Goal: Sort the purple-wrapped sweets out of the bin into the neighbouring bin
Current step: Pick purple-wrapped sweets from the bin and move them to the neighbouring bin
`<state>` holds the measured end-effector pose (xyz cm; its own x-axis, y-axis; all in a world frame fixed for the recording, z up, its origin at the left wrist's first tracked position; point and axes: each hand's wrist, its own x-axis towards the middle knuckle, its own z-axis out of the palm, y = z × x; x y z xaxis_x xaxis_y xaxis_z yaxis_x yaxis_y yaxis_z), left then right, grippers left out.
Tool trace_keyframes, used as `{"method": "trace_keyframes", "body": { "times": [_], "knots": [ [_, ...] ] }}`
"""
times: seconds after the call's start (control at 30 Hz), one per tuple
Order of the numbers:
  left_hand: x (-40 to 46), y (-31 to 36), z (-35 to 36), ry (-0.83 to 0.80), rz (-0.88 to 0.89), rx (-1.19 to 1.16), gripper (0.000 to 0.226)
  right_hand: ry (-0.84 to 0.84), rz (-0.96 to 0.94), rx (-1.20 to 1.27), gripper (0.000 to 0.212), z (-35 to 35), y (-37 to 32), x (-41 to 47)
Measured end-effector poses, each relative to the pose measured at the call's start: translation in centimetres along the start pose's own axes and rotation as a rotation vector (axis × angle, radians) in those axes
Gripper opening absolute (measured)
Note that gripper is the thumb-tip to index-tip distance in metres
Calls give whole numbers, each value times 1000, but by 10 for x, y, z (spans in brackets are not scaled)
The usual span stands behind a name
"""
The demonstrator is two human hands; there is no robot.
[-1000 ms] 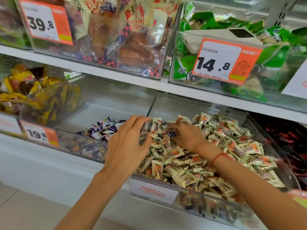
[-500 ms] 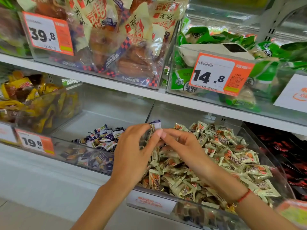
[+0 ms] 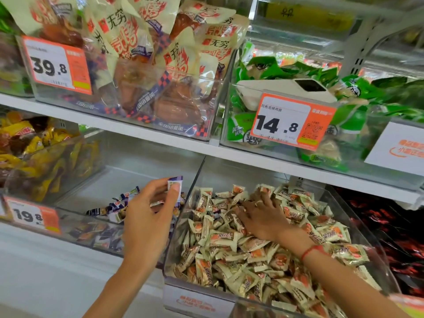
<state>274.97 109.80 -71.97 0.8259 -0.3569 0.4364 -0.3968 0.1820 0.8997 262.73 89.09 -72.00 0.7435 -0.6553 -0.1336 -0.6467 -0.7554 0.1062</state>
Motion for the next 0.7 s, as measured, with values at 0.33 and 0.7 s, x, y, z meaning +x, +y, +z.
{"method": "trace_keyframes", "body": {
  "times": [0.33,0.7],
  "knots": [
    [-14,0,12,-88,90,166,20,-176,-277,99,60,-13,5,-97],
    [-23,9,11,-166,269,441,36,318,-134,149,27,-32,42,-27]
  ]
}}
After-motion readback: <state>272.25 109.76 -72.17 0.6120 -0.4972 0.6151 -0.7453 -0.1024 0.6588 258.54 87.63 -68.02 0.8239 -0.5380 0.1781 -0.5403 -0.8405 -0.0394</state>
